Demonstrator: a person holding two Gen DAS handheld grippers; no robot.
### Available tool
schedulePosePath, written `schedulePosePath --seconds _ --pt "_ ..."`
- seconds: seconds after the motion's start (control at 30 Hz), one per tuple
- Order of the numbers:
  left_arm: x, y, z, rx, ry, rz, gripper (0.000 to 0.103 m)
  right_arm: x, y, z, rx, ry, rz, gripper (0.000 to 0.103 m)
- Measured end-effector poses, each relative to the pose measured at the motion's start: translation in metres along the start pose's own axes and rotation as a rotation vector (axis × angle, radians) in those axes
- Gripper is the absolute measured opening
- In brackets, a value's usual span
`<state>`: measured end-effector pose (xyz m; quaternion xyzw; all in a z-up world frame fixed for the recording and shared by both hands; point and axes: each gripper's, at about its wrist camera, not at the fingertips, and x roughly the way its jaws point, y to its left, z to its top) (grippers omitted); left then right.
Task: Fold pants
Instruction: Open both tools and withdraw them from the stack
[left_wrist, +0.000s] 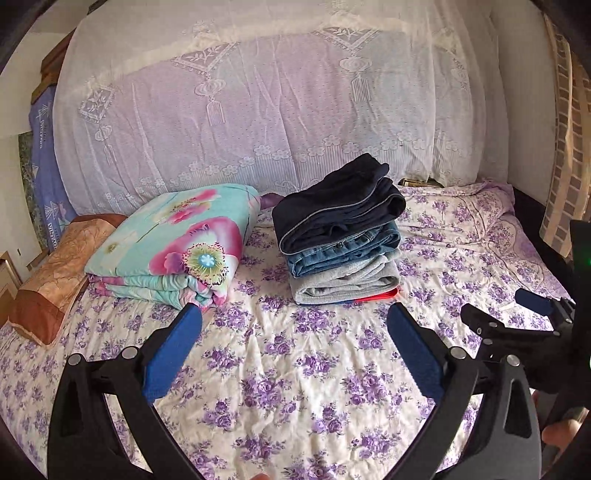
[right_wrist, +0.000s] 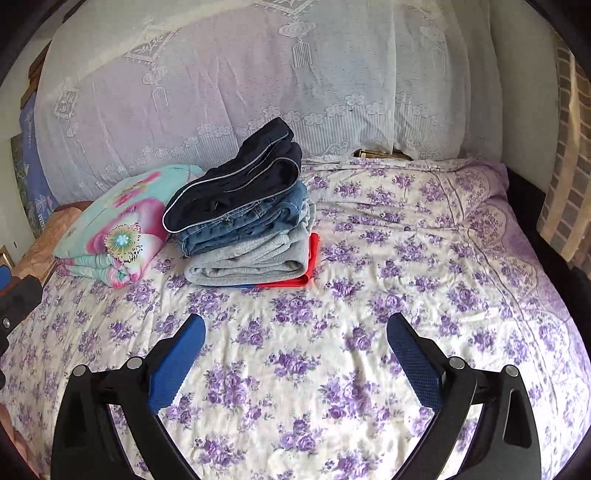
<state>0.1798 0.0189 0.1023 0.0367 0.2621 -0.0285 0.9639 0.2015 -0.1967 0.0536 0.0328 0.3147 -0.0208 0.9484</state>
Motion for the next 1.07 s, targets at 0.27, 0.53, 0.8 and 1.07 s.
schedulePosePath --seconds 0.27,0.53,0.8,1.07 --pt "0.017 -0.005 -0.014 -0.018 -0.003 0.003 0.098 -0.020 0.008 -0.013 -0.003 -0.142 -0.012 0.099" --pt "0.054 -0.014 -0.036 0.003 0.069 -0.003 0.098 -0.002 0.012 -0.031 -0.057 -0.119 -0.068 0.099" --pt "0.065 -0.025 -0.045 0.037 0.091 0.005 0.098 -0.003 0.008 -0.034 -0.043 -0.139 -0.100 0.099" --pt "0.069 -0.024 -0.047 0.032 0.113 -0.006 0.098 0.001 0.009 -0.035 -0.044 -0.124 -0.099 0.099"
